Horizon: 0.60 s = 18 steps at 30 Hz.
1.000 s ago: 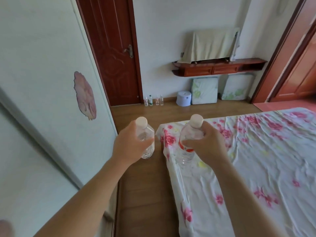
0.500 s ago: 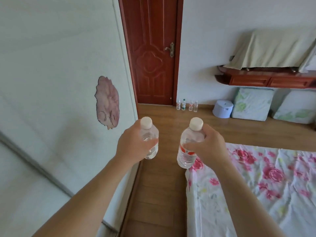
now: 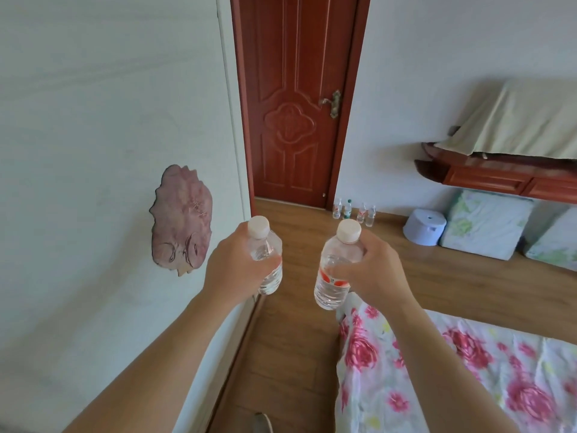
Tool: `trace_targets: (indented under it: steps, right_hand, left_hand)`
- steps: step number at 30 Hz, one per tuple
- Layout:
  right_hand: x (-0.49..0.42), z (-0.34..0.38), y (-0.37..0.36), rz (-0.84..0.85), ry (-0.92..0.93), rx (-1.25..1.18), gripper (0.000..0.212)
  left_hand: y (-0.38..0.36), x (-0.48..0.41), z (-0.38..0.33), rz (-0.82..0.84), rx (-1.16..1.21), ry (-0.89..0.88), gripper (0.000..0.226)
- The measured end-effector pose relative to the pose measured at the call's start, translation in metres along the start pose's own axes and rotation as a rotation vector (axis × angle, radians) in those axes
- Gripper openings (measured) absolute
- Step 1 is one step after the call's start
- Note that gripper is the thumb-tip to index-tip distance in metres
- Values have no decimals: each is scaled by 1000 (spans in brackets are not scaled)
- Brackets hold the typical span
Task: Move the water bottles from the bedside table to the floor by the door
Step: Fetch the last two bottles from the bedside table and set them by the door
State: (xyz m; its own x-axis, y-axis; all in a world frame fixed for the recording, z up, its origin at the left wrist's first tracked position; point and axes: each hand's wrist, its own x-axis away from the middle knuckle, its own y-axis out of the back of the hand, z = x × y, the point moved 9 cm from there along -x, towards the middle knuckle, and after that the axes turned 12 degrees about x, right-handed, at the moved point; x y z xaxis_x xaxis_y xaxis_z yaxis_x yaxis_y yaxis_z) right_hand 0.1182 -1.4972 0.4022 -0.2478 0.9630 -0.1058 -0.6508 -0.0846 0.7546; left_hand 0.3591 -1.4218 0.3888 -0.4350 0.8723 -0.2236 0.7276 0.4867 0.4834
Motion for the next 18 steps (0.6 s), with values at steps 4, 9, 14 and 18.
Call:
trace_targets:
  steps: [4,9,14,18]
  right_hand:
    - [-56,-6,-16,16,-20,27,63]
    - [-132,-21,-20,-38,-89,-9,54]
    - [-195,-36,-12,-110,-135,-15,53]
    - [-245,-59,-9,-132,-174,-37,45]
  left_hand:
    - [-22,-62,14,7,0,-18,44]
    - [-56,-158,12,37,1,-78,55]
    - [-86,-232,5,66,11,-135,57]
    - [-119,-282,10,101,37,-138,55]
